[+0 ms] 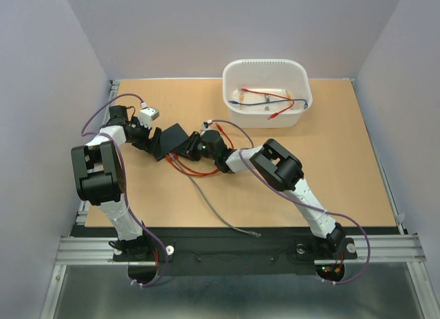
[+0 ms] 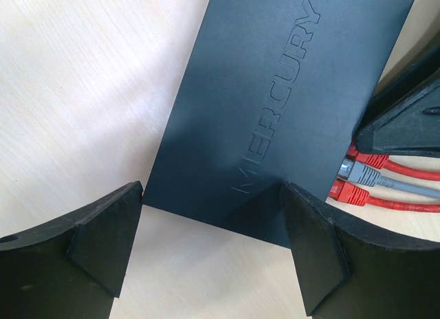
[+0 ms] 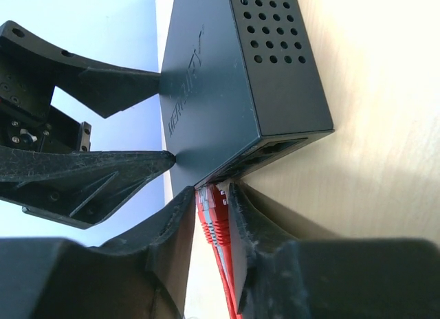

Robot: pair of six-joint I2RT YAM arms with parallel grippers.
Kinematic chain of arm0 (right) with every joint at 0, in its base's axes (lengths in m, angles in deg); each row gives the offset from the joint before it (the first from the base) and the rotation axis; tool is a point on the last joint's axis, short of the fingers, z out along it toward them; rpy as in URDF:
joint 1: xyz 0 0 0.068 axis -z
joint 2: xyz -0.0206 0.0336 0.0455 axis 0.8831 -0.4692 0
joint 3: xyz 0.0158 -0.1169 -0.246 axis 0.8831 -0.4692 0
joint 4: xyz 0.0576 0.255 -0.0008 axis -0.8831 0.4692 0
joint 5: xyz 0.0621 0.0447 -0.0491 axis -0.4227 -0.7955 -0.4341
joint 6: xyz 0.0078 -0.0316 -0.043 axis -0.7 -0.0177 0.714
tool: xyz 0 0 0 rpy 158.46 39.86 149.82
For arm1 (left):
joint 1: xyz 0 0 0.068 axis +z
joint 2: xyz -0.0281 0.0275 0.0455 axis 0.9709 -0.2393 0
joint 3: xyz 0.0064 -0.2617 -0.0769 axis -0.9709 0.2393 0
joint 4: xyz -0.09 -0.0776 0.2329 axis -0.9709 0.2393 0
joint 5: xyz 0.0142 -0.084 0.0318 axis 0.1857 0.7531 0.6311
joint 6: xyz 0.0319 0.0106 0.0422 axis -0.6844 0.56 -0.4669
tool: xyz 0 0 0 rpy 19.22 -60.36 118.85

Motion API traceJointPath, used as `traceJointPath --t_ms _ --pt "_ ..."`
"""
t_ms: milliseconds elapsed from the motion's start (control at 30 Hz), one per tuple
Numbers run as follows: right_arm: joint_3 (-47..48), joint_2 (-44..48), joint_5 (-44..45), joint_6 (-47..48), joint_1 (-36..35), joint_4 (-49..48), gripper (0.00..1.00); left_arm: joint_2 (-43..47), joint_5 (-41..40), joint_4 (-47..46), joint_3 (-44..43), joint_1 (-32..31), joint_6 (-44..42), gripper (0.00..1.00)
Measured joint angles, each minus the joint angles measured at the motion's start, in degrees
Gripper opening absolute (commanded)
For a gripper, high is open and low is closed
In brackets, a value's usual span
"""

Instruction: Pull the plug from the switch port

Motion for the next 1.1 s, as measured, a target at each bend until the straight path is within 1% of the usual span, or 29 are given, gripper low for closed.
traceJointPath --t_ms 100,267,533,600,667,733,800,833,933,1100 --pt "-0.2 0.02 0.02 -0.2 0.0 -0.09 0.26 0.0 0.0 -0.02 0.0 0.0 0.02 0.91" --pt "-0.26 0.02 0.02 -0.44 -0.02 -0.2 0.26 0.0 -0.02 -0.04 0.0 0.0 0.02 0.91" --pt "-0.09 -0.04 0.07 -1.11 -0.02 0.22 0.13 0.0 -0.15 -0.17 0.0 0.0 0.09 0.91" --pt "-0.09 -0.04 0.17 -1.25 -0.02 0.28 0.07 0.0 -0.17 -0.2 0.0 0.0 0.09 0.91" --pt "-0.26 0.04 0.31 -1.25 -0.02 0.26 0.07 0.0 -0.17 -0.2 0.0 -0.02 0.17 0.91" --pt "-0.59 0.09 0.46 -1.22 -0.02 -0.13 0.04 0.0 -0.17 -0.2 0.0 -0.02 0.22 0.91" --pt "-0.72 0.09 0.52 -1.18 -0.02 -0.39 0.06 0.0 -0.15 -0.2 0.0 -0.02 0.26 0.91" --pt "-0.72 0.11 0.5 -1.18 -0.02 -0.44 0.15 0.0 -0.15 -0.2 0.0 -0.02 0.26 0.91" --pt "-0.76 0.11 0.22 -0.98 -0.02 -0.59 0.27 0.0 -0.17 -0.2 0.0 -0.07 0.22 0.91" --pt "-2.58 0.5 0.85 -0.52 -0.07 -2.58 0.32 0.11 -0.22 -0.04 0.04 -0.39 -0.26 0.91"
